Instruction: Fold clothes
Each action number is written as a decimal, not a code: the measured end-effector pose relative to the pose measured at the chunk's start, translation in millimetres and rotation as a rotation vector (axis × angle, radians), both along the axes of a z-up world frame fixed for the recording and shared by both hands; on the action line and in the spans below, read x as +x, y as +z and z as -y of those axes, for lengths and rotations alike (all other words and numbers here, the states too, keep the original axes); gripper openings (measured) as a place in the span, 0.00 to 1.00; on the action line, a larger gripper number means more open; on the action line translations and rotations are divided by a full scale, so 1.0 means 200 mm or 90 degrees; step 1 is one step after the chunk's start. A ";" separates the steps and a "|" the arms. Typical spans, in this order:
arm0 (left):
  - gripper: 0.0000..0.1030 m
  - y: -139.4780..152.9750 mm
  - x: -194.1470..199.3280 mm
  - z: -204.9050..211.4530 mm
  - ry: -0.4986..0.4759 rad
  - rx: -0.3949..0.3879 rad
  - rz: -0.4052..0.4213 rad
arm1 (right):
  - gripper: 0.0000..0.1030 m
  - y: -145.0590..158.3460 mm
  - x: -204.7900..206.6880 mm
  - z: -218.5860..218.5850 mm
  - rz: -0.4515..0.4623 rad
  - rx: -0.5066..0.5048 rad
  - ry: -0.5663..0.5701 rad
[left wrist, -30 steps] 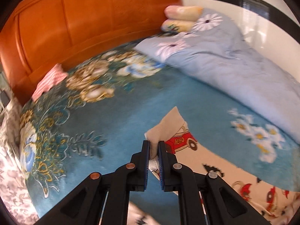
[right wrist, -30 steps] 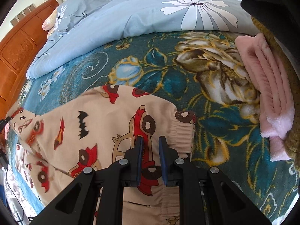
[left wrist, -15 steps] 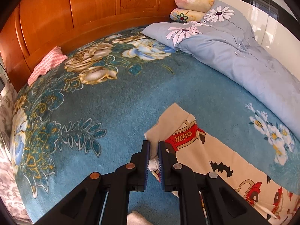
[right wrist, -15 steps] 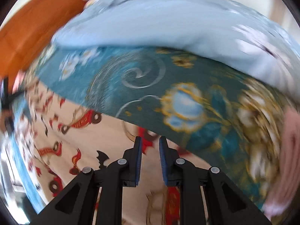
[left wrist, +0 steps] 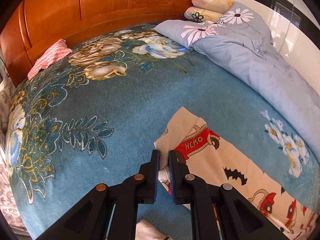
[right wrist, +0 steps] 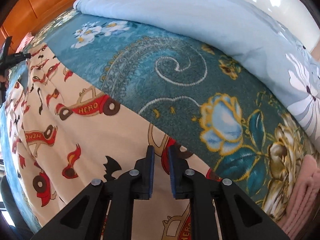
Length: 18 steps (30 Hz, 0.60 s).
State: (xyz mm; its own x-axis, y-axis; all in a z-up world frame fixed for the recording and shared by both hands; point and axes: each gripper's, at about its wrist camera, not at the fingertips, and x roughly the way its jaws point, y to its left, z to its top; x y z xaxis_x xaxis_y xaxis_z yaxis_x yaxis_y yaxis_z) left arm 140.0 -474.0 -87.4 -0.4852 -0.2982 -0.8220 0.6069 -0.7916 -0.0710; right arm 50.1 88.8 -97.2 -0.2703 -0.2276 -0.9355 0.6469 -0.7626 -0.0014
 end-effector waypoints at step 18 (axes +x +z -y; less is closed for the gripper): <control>0.13 -0.03 0.03 0.04 0.011 0.030 -0.004 | 0.04 -0.01 0.08 0.05 -0.007 0.051 0.040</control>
State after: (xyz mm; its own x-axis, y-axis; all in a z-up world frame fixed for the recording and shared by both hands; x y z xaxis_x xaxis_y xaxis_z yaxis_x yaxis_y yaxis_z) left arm 146.1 -481.5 -93.0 -0.4848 -0.2680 -0.8326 0.6202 -0.7765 -0.1112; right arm 65.8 79.0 -98.6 -0.2679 -0.1684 -0.9486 0.6930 -0.7177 -0.0683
